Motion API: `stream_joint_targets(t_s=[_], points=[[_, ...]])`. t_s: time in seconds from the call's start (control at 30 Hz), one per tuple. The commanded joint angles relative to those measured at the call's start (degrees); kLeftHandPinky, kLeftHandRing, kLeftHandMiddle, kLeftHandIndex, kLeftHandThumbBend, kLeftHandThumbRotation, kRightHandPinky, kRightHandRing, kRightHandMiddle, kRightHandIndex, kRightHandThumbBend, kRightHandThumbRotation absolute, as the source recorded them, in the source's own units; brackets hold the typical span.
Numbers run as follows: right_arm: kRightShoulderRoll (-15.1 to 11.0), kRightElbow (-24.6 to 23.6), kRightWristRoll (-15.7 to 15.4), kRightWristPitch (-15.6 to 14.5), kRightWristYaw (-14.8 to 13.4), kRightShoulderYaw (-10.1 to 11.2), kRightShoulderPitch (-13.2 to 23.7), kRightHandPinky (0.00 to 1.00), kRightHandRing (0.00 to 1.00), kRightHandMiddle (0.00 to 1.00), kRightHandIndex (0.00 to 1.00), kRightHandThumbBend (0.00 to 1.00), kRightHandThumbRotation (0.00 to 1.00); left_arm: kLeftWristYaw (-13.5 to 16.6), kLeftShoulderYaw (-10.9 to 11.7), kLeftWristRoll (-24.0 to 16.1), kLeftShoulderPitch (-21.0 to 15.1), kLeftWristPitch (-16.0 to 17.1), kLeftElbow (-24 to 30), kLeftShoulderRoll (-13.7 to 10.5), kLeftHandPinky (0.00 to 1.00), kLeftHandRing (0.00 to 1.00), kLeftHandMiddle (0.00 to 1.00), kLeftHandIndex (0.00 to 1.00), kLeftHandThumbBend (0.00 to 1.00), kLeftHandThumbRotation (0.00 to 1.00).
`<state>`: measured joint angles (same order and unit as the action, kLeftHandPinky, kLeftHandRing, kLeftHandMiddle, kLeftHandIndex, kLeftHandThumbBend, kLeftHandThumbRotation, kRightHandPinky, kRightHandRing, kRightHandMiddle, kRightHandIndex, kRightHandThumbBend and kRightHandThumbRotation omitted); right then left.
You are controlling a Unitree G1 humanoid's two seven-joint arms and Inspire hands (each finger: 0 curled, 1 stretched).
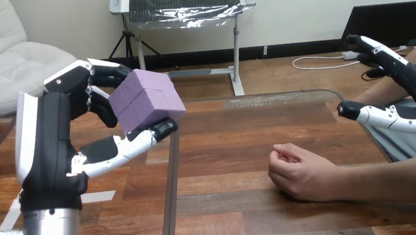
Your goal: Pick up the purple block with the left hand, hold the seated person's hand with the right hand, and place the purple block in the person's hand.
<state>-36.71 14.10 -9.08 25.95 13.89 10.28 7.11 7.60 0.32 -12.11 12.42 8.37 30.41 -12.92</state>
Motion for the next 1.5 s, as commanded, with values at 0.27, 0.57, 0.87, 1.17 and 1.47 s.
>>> stream_joint_targets(t_s=[0.27, 0.57, 0.87, 1.17, 1.47], points=[[-2.7, 1.1, -4.5, -1.3, 0.2, -1.4, 2.4, 0.83, 0.94, 0.97, 0.96, 0.97, 0.7, -1.0, 1.3, -0.2, 0.3, 2.1, 2.9, 1.7, 0.26, 0.31, 0.36, 0.4, 0.58, 0.0], [-3.8, 5.9, -6.0, 1.5, 1.3, -2.7, 4.4, 0.82, 0.94, 0.97, 0.97, 0.97, 0.63, -1.2, 1.8, -0.7, 1.2, 2.6, 4.6, 2.5, 0.23, 0.29, 0.34, 0.39, 0.6, 0.0], [-5.7, 12.8, -10.6, 5.5, -0.6, -5.4, 7.3, 0.85, 0.92, 0.95, 0.95, 0.98, 0.56, -1.7, 1.8, -0.6, 1.9, 1.7, 6.7, 3.3, 0.22, 0.27, 0.33, 0.37, 0.6, 0.0], [-7.1, 19.0, -14.6, 8.3, -2.4, -7.8, 10.2, 0.86, 0.91, 0.92, 0.94, 1.0, 0.53, -2.2, 1.7, -0.1, 2.2, 1.1, 7.7, 4.2, 0.21, 0.27, 0.32, 0.37, 0.6, 0.0], [-8.0, 23.8, -16.6, 10.5, -3.1, -9.9, 12.6, 0.88, 0.9, 0.91, 0.92, 1.0, 0.51, -3.0, 1.9, 0.8, 2.5, 1.1, 8.1, 4.9, 0.21, 0.26, 0.31, 0.36, 0.59, 0.0]])
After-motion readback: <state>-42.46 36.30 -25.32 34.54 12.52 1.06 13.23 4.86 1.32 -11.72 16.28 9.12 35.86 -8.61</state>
